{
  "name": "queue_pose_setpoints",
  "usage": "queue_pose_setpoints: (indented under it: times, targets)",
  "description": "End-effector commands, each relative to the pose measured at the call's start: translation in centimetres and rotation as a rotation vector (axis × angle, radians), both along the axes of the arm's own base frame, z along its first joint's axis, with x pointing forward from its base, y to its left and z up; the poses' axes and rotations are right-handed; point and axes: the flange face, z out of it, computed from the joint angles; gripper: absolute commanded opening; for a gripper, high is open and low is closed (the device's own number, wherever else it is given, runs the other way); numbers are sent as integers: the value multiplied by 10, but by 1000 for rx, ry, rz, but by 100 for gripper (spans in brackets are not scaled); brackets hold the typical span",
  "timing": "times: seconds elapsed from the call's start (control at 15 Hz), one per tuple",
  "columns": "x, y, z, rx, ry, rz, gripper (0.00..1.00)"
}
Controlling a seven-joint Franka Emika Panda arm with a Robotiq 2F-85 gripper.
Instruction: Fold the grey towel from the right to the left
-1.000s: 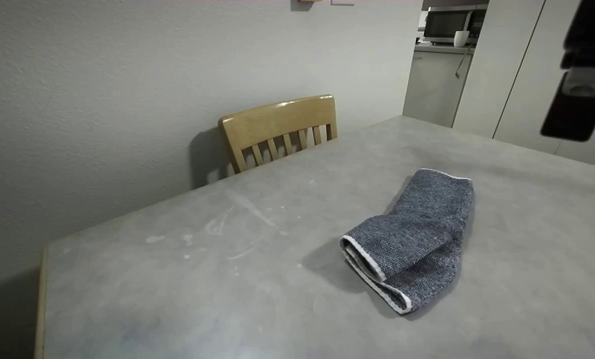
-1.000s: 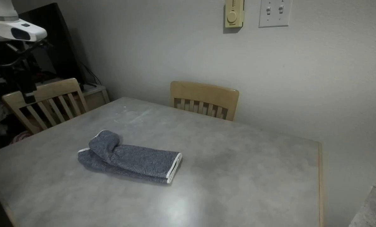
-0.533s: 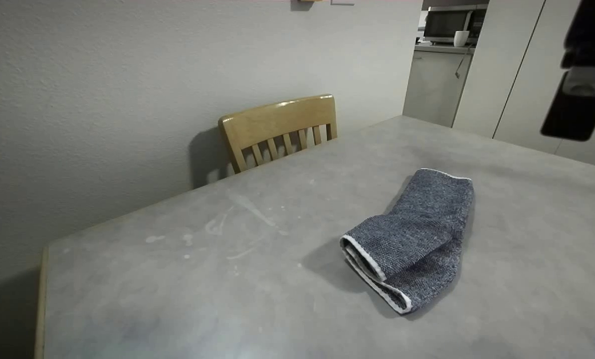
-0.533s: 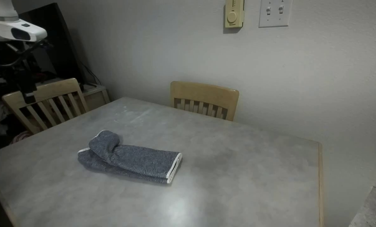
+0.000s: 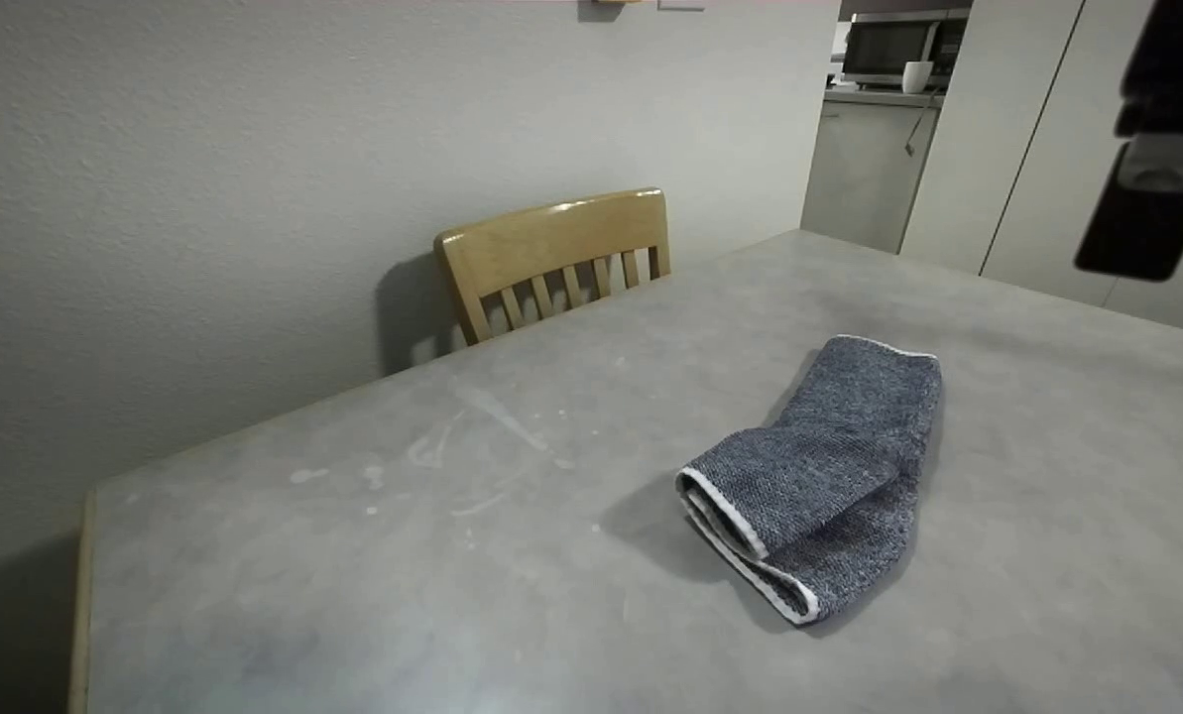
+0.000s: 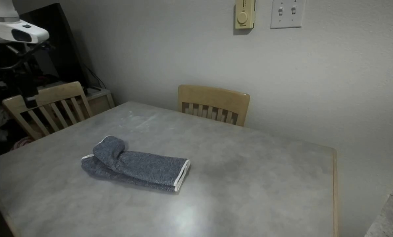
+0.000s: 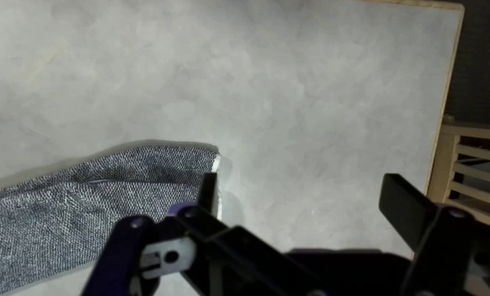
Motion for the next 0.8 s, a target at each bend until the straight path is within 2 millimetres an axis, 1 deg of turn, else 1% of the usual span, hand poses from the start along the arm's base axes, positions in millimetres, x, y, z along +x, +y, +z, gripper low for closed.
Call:
queue_pose_setpoints:
  times: [0.0,0.47,0.73]
  targets:
    - [0,0,0,0,1,0,100]
    - [0,0,0,0,1,0,100]
    - [3,-11,3,-43,-39,-10,100]
